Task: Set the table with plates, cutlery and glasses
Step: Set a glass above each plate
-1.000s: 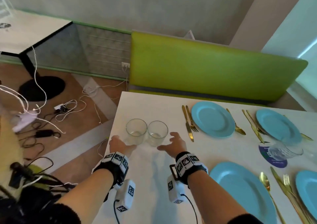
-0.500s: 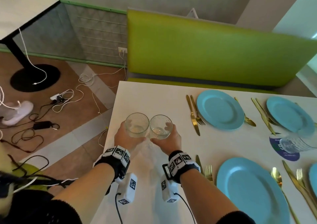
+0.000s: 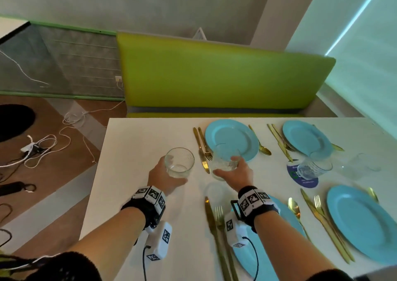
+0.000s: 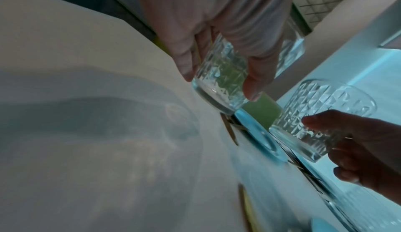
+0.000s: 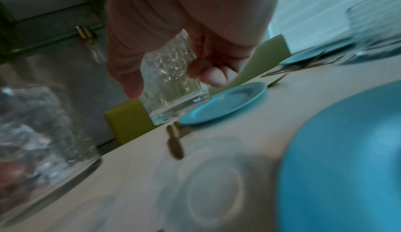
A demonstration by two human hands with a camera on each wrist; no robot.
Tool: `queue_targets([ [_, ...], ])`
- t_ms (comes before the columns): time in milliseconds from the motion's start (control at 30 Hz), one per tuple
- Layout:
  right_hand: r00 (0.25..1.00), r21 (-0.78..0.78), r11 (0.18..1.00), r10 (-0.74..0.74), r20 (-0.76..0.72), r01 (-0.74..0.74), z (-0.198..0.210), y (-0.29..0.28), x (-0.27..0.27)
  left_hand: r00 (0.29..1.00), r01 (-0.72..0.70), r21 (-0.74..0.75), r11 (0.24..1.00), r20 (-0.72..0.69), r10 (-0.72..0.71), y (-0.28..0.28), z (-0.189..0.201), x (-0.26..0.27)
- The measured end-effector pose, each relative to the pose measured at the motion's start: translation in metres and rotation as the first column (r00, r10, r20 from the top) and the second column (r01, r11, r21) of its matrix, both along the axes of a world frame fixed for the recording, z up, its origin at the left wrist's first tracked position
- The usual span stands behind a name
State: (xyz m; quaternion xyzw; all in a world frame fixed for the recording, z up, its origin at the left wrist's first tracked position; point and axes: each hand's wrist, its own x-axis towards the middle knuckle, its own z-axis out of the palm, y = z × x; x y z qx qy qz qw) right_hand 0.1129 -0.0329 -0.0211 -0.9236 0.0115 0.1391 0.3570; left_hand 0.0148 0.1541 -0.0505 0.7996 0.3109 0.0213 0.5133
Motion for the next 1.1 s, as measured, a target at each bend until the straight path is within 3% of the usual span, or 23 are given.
queue_targets([
  [233,0.966,-0.045,0.965,-0.260,-0.003,0.259,-0.007,-0.103,0.046,0.990,0.140,-0.016,0.990,-0.002,-0.140,-0.071,0.008,0.045],
  [433,0.929,-0.034,0.929,-0.370,-0.031,0.369,-0.030,-0.151,0.073,0.984,0.174,-0.011,0.985,-0.029,-0.174,-0.108,0.000,0.070],
  [1100,0.928,0.032,0.927,-0.372,-0.030,0.373,-0.065,-0.180,0.097,0.985,0.143,0.020,0.990,-0.106,-0.140,-0.135,-0.019,0.096],
])
